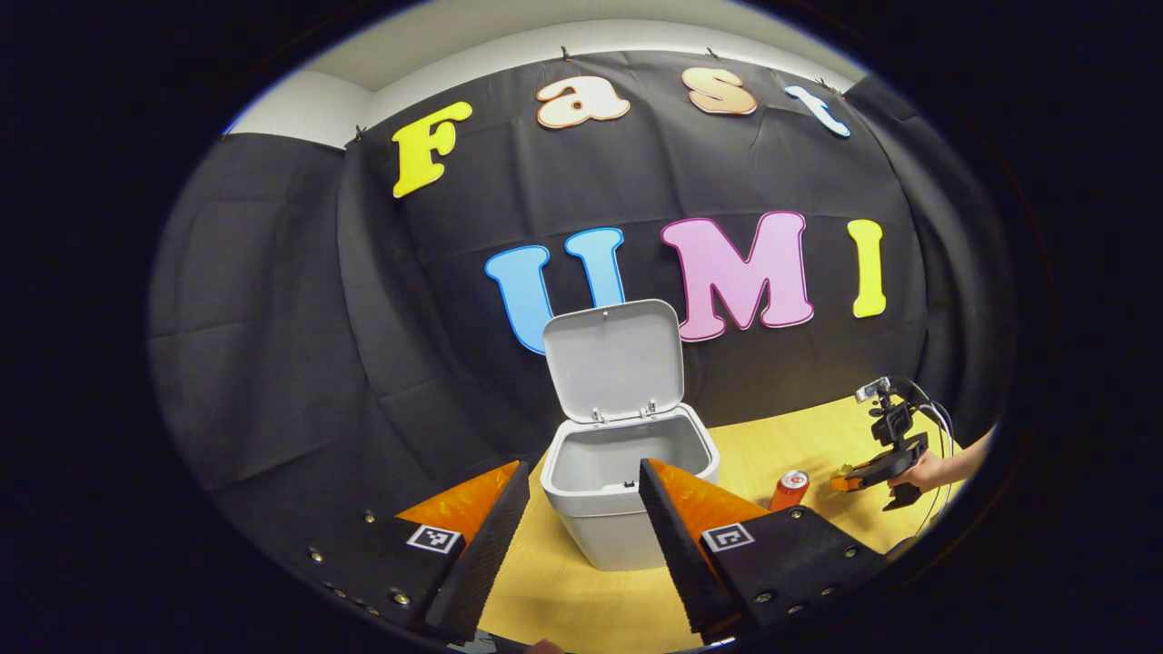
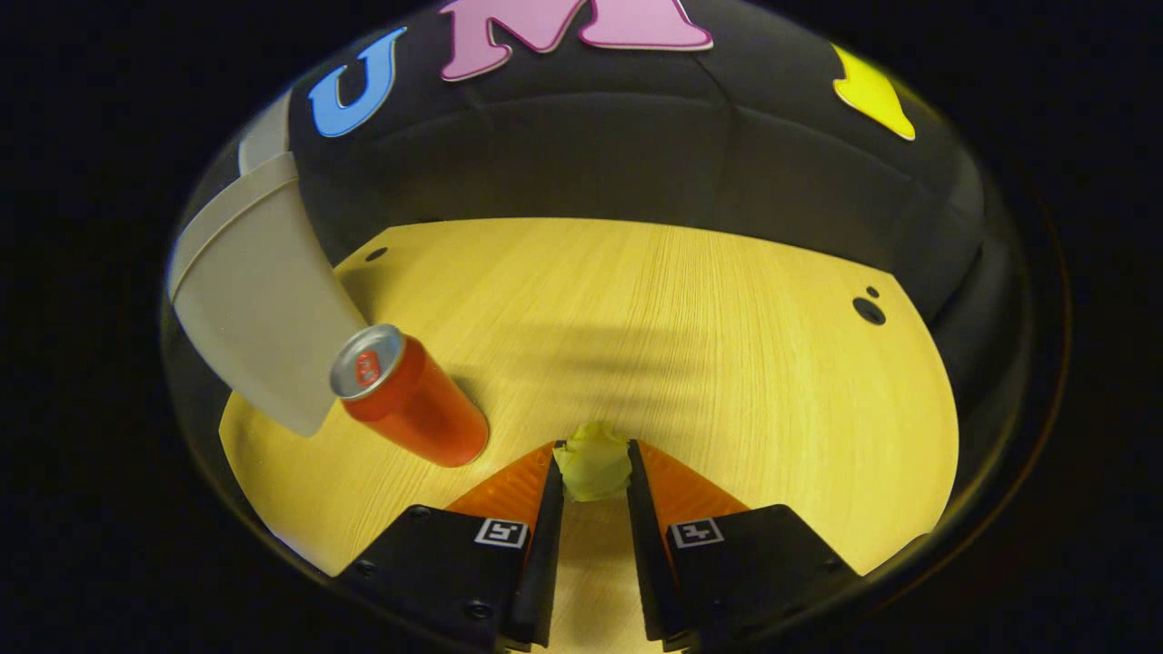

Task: Press the lid of the desktop garbage bin to open it, pick up the crumpled paper on the desktop and throw it into the bin, then pick up the pop can on the desktop and drop it into the bin, and finally close the garbage bin lid.

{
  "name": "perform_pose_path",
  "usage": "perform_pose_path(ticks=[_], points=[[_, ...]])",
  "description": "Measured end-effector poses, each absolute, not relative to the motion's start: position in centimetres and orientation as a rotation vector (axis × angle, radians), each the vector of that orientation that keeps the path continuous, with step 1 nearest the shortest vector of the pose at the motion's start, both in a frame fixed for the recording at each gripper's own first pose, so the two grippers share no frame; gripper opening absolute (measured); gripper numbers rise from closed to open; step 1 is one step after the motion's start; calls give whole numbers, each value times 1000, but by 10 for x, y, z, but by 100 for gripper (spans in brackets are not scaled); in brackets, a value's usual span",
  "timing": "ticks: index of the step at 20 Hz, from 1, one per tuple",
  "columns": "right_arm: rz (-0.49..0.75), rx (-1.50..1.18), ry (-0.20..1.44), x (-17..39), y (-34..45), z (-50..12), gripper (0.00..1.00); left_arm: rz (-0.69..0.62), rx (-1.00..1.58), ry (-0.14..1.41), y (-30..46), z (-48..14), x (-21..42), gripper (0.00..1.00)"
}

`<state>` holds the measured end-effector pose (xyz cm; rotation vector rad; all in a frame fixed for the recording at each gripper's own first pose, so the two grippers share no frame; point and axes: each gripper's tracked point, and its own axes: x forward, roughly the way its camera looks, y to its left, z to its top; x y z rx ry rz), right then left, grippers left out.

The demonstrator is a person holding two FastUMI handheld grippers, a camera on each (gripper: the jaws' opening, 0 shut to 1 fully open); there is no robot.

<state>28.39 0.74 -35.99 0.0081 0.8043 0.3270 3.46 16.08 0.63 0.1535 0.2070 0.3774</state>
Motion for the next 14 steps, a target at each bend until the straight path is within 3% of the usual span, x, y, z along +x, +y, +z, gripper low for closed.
perform_pose_path(ticks=[8,14], points=[[476,74,399,283,58,-141,41,309,109,183,146,1,42,82],[702,61,182,262,172,-10,41,305,103,158,145,7,32,81]])
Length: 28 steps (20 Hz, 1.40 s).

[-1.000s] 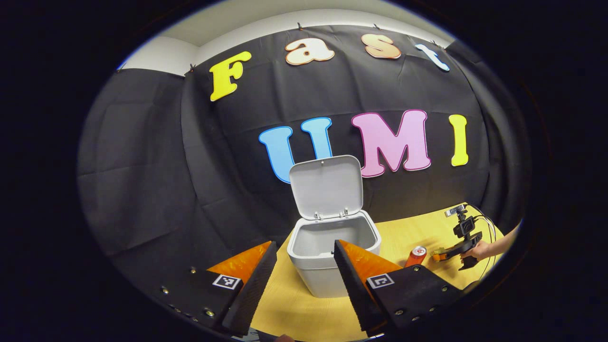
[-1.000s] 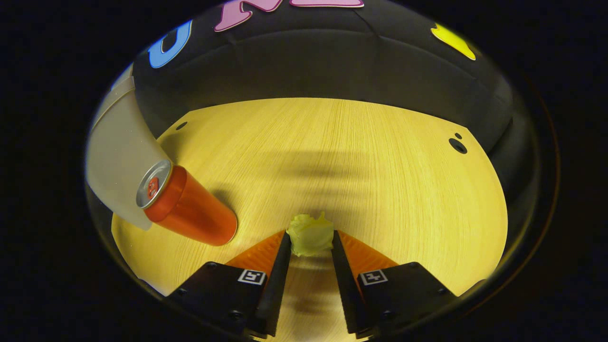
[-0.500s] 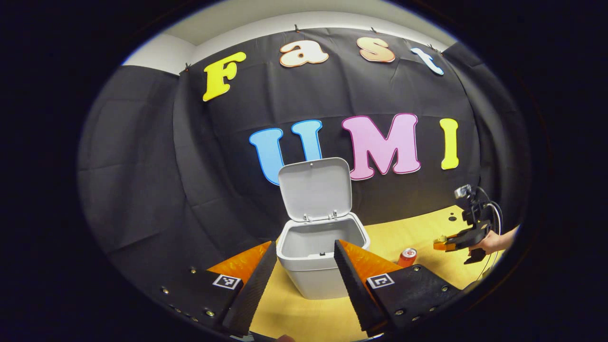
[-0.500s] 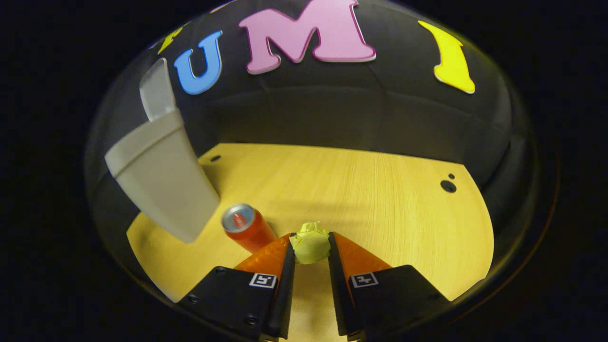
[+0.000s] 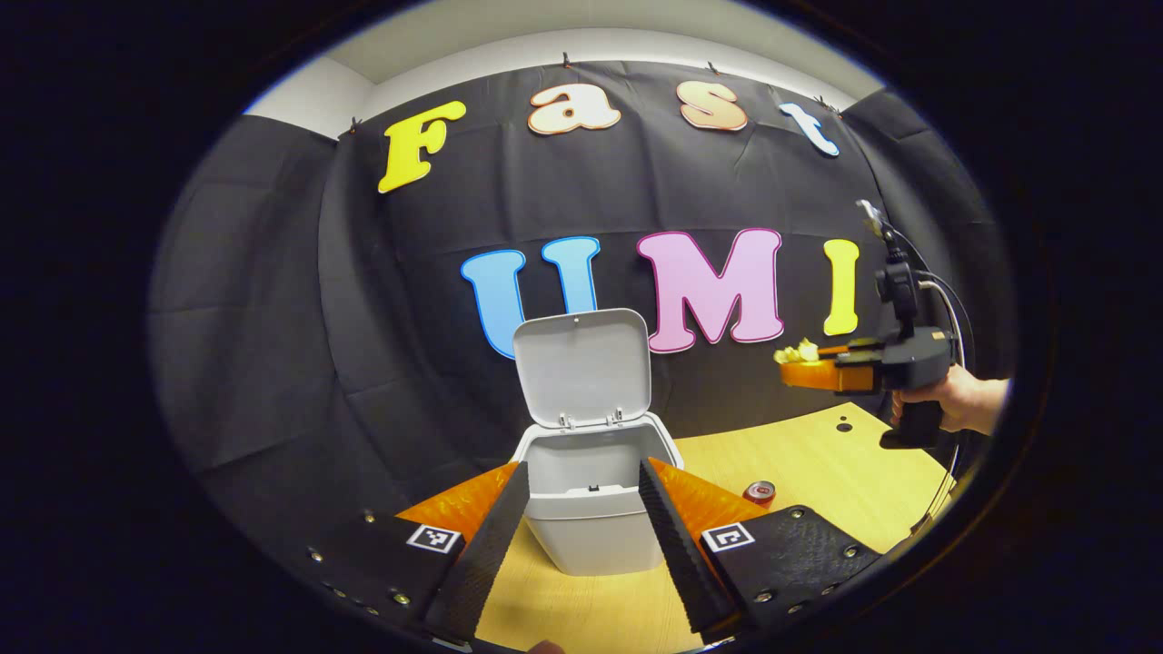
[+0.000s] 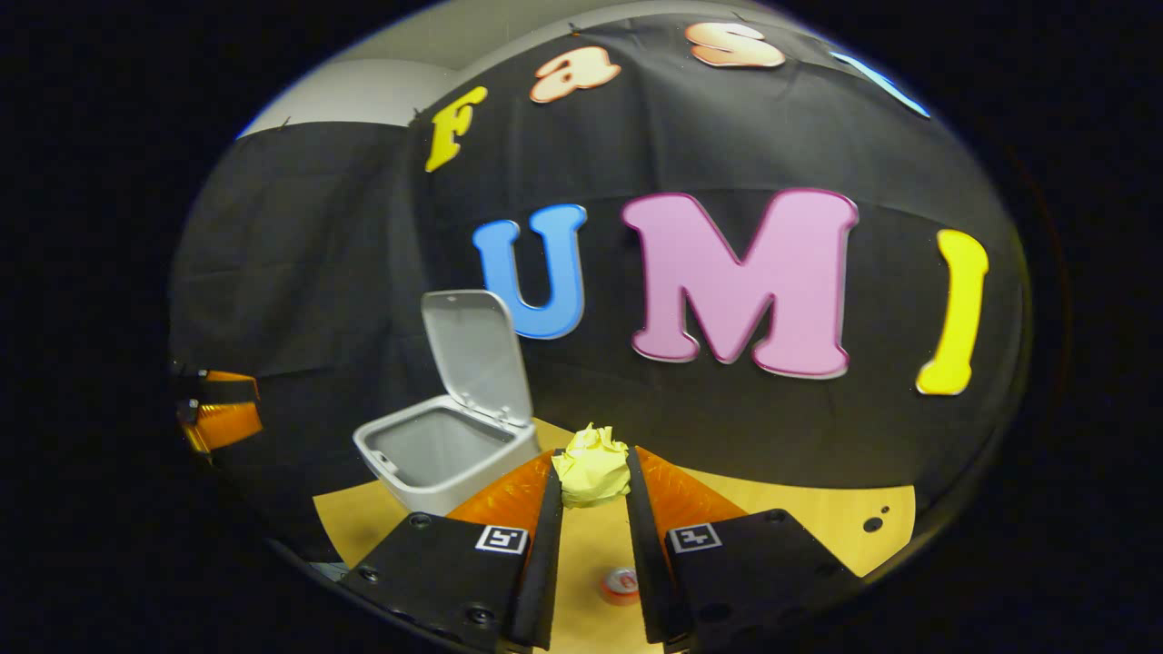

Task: Press the lid of the desktop garbage bin to open it, pick up the crumpled paper on the desktop and throw it into the bin, then pick up the pop can on the desktop and drop it into the bin, and finally close the garbage bin lid.

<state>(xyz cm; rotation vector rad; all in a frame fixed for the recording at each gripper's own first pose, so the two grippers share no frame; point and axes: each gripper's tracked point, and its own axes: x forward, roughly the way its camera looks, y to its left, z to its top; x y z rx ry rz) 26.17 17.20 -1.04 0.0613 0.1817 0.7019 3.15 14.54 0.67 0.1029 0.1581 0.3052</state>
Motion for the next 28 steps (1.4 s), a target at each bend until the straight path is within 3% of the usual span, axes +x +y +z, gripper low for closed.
perform_pose_path(ticks=[7,12,21,22,23,24,28], points=[[908,-16,171,237,303,-10,42,364,65,160,158,-2,-1,82],[899,-73,282,253,340,-64,42,407,64,173,164,-8,-23,82],[853,-90,387,265,344,-111,56,469,28,207,175,-25,-42,81],[854,-83,376,266,343,-106,68,476,26,198,175,-22,-42,81],[855,-81,358,267,342,-99,90,480,20,192,174,-22,-42,81],[860,-78,344,265,341,-94,97,479,13,193,172,-22,-41,82],[869,-39,322,261,338,-78,97,470,13,193,165,-23,-37,81]])
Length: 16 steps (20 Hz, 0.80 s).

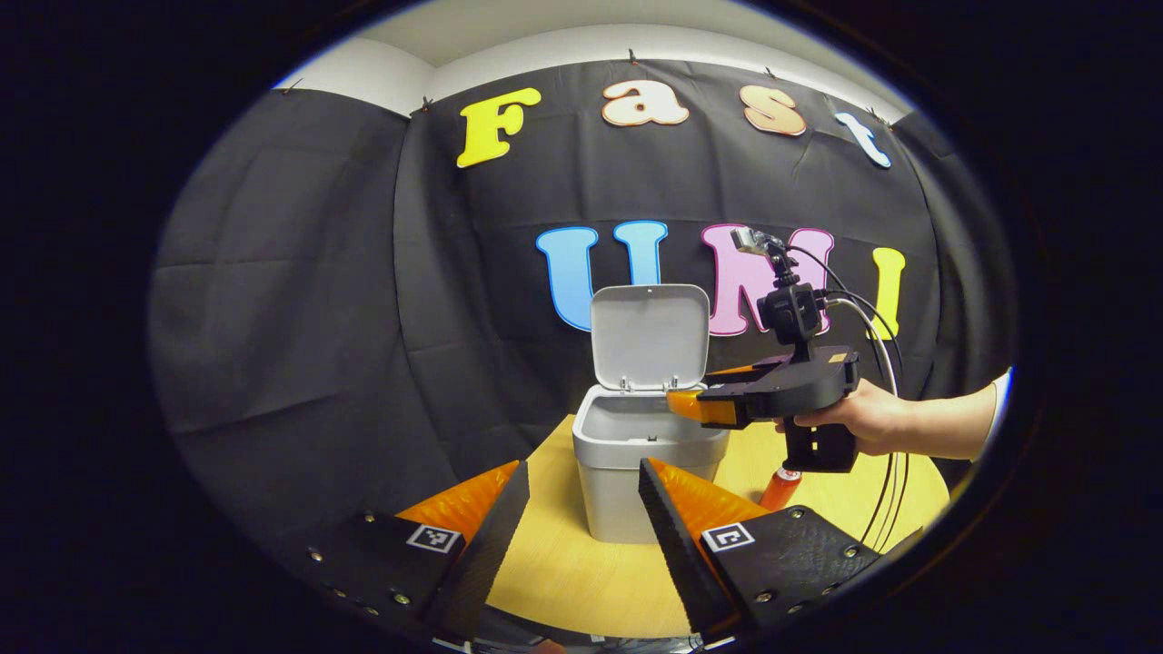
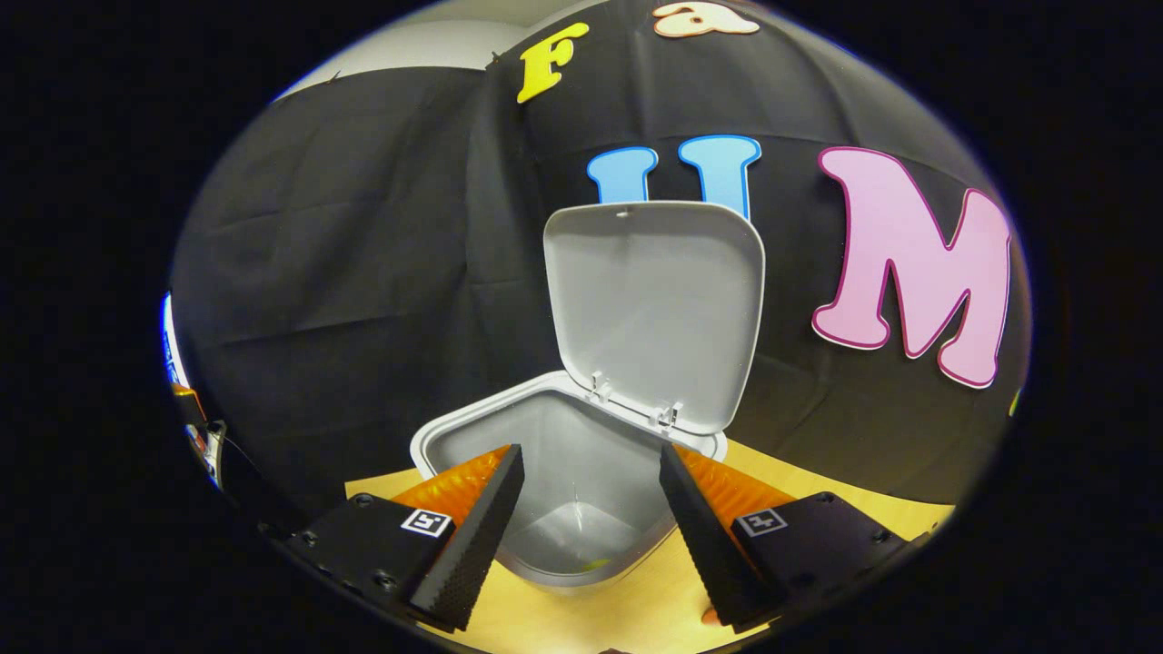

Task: Press the lid of the desktop garbage bin to open it, pick up the crumpled paper on the desktop and throw it into the bin, then pick up the pop can on the desktop and drop it into the bin, and finally close the garbage bin lid.

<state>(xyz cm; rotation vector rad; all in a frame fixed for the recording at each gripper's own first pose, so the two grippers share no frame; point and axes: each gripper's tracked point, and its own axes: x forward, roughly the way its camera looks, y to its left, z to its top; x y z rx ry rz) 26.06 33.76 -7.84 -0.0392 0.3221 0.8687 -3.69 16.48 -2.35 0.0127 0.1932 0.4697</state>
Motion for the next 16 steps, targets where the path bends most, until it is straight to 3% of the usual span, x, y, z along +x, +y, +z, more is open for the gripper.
perform_pose_path(ticks=[8,16], points=[[851,14,234,263,282,-36,97,402,23,167,127,-19,2,82],[699,17,166,272,154,-13,97,270,32,142,61,-37,72,82]])
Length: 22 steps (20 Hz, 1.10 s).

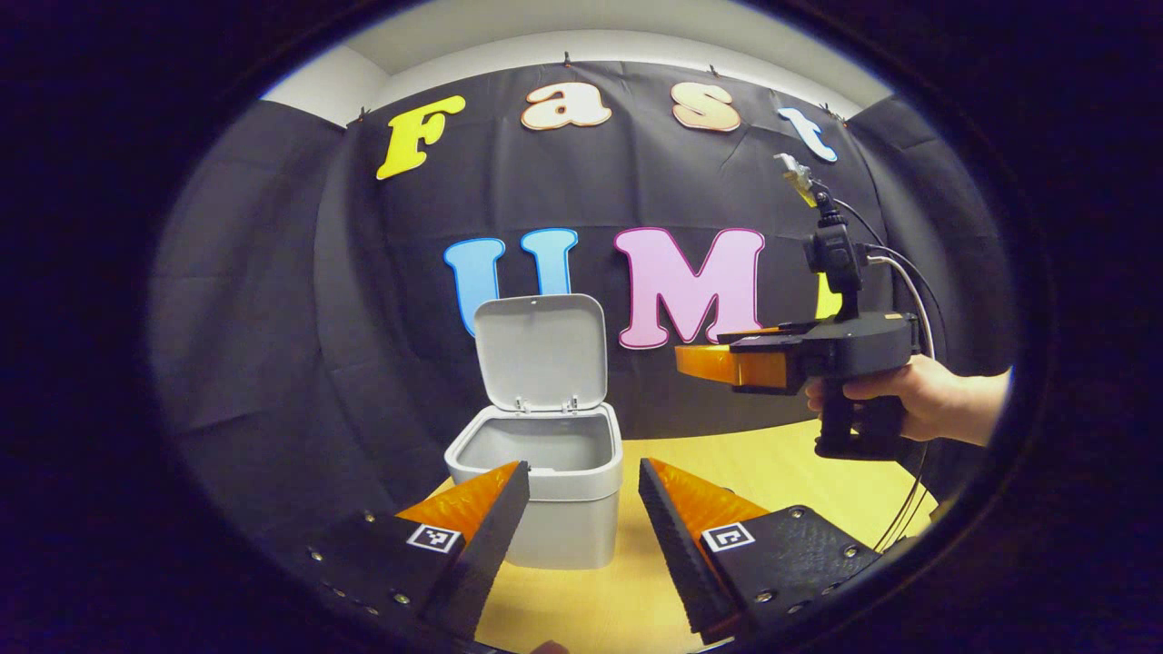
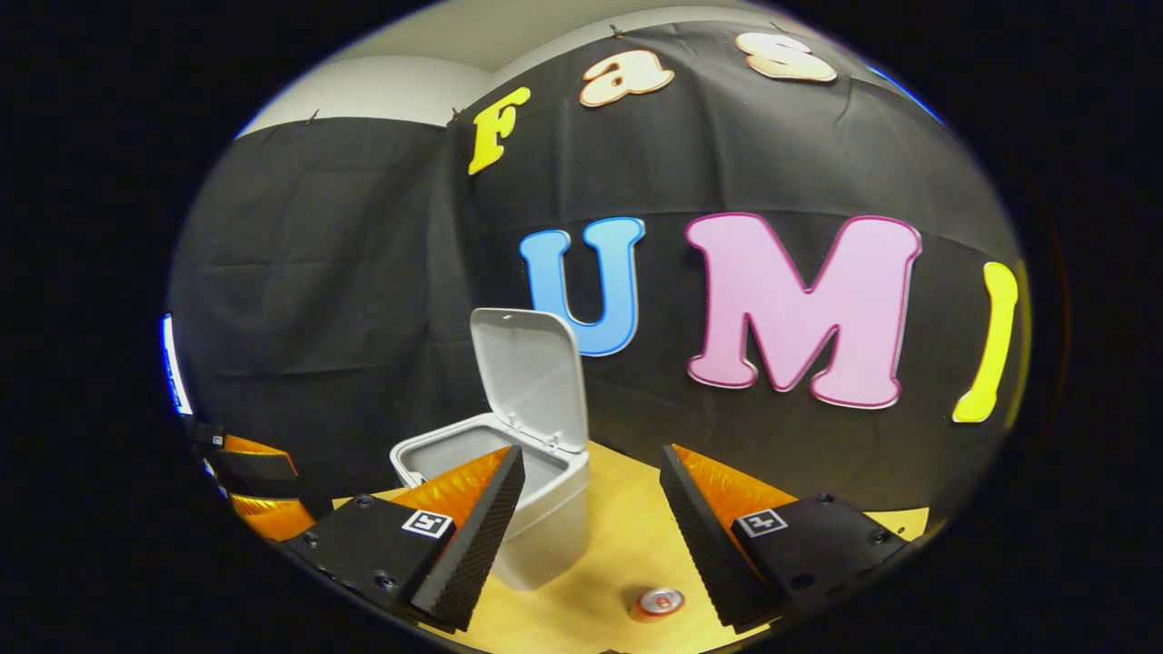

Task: Press the lid of the desktop garbage bin to open it, pick up the crumpled paper on the desktop and throw it into the bin, then pick up the pop can on the desktop and drop it into the bin, and finally close the garbage bin lid.

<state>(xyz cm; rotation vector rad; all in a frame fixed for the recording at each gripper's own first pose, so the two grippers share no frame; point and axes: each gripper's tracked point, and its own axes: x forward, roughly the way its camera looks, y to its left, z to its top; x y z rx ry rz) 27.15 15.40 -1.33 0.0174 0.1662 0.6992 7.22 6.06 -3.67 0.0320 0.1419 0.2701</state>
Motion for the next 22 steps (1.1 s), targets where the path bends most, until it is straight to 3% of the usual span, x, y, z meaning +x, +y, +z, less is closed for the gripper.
perform_pose_path(ticks=[7,12,22], points=[[462,-50,219,273,13,-37,97,49,-9,169,-23,-95,150,82],[308,-59,288,262,-69,-64,97,-19,-32,235,-61,-149,197,82],[207,-23,408,252,-121,-112,97,20,-71,265,-61,-223,273,82]])
